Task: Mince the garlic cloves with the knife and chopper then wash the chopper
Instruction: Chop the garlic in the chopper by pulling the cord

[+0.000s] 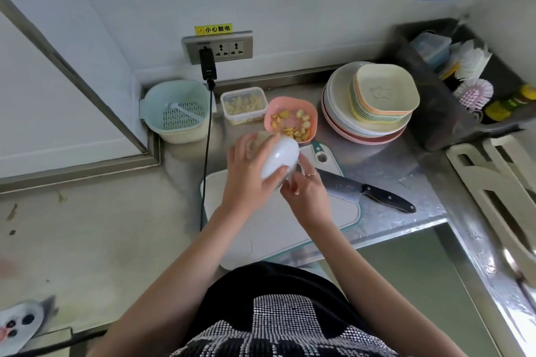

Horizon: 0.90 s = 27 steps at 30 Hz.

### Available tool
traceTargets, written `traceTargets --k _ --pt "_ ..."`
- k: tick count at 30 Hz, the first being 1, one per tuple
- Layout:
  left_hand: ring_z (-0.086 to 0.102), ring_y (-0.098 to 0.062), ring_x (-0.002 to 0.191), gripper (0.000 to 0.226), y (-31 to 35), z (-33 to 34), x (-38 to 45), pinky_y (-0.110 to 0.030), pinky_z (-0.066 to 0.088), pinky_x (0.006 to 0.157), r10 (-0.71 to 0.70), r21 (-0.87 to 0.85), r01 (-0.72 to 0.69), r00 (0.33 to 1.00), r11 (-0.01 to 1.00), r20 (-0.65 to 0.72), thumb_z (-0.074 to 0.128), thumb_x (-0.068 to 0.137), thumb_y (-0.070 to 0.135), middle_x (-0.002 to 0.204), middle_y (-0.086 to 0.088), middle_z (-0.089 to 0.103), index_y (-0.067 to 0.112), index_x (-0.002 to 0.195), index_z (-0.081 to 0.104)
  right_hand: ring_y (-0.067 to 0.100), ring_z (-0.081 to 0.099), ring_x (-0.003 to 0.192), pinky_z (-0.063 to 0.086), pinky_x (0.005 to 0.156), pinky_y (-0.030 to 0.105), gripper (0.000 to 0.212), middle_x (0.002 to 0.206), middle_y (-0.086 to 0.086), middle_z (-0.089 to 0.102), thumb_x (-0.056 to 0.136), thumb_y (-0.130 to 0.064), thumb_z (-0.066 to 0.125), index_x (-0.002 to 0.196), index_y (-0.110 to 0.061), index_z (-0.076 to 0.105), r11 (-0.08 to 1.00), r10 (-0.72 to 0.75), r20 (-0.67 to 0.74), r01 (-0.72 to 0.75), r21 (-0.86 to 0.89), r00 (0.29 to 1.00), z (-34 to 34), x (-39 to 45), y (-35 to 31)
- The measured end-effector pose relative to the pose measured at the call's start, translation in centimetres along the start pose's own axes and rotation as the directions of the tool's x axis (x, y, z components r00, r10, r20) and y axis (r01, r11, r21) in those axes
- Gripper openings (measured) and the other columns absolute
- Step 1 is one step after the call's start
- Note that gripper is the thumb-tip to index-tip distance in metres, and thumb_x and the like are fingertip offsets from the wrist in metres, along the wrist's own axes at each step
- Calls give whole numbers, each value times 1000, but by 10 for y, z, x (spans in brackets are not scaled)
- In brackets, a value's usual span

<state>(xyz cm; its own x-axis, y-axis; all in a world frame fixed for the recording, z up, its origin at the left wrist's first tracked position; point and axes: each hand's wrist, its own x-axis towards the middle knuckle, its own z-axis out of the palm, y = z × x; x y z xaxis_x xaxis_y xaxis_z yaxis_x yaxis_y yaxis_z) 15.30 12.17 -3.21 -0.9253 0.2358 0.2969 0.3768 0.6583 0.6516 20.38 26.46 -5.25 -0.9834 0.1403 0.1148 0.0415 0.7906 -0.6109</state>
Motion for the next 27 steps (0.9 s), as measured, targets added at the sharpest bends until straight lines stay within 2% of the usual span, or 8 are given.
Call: traceTargets --k 5,8,10,14,17,20,23,27 --pt "44 -39 118 52 -8 2 -12 -49 39 100 21 82 -22 1000 996 17 50 87 48 132 -18 43 32 136 42 39 58 93 50 56 34 19 110 15 63 68 -9 74 68 -3 56 991 -20 -4 19 -135 1000 3 0 -6" --pt "44 -37 115 49 -10 0 -5 -49 42 97 16 109 -18 1000 994 24 50 88 48 134 -15 45 34 134 41 33 52 105 45 71 37 37 112 12 55 80 -22 67 106 -4 47 966 182 60 -167 -198 981 7 8 -17" --pt "44 -36 113 47 -5 0 -9 -48 42 94 100 165 -98 995 981 -6 50 88 46 135 -12 45 34 133 43 32 50 110 44 77 38 47 118 11 52 86 -28 60 119 -7 35 949 260 137 -227 -217 956 9 12 -24" --pt "42 -34 110 37 -1 2 -10 -46 37 91 266 269 -223 955 937 -132 48 93 46 134 -5 42 34 128 49 32 51 112 44 80 41 39 121 10 49 92 -27 41 126 -10 32 947 309 185 -284 -146 933 13 15 -32" --pt "39 -34 108 36 4 -1 -9 -49 41 90 270 263 -219 946 940 -178 53 92 43 133 -4 42 34 126 50 32 54 108 45 81 39 36 116 12 54 91 -28 40 121 -9 48 929 363 218 -335 -156 906 11 18 -34" --pt "45 -41 104 38 8 5 -8 -48 40 90 393 326 -320 899 889 -191 61 89 39 132 -6 45 33 126 53 32 59 98 46 74 35 30 107 12 58 91 -19 41 110 -9 60 938 317 203 -276 -208 926 6 18 -29" --pt "43 -38 107 37 2 10 -7 -50 41 91 306 271 -268 946 924 -106 56 91 41 135 -3 43 35 126 49 35 58 97 41 72 33 34 110 15 58 93 -22 37 108 -7 63 914 380 316 -301 -272 869 7 14 -25" --pt "48 -42 113 36 -9 15 -8 -50 40 92 203 248 -196 979 949 -1 48 92 39 136 -8 49 33 127 49 34 48 112 44 88 40 35 123 13 51 94 -21 39 119 -4 58 917 384 320 -318 -240 866 11 9 -24"
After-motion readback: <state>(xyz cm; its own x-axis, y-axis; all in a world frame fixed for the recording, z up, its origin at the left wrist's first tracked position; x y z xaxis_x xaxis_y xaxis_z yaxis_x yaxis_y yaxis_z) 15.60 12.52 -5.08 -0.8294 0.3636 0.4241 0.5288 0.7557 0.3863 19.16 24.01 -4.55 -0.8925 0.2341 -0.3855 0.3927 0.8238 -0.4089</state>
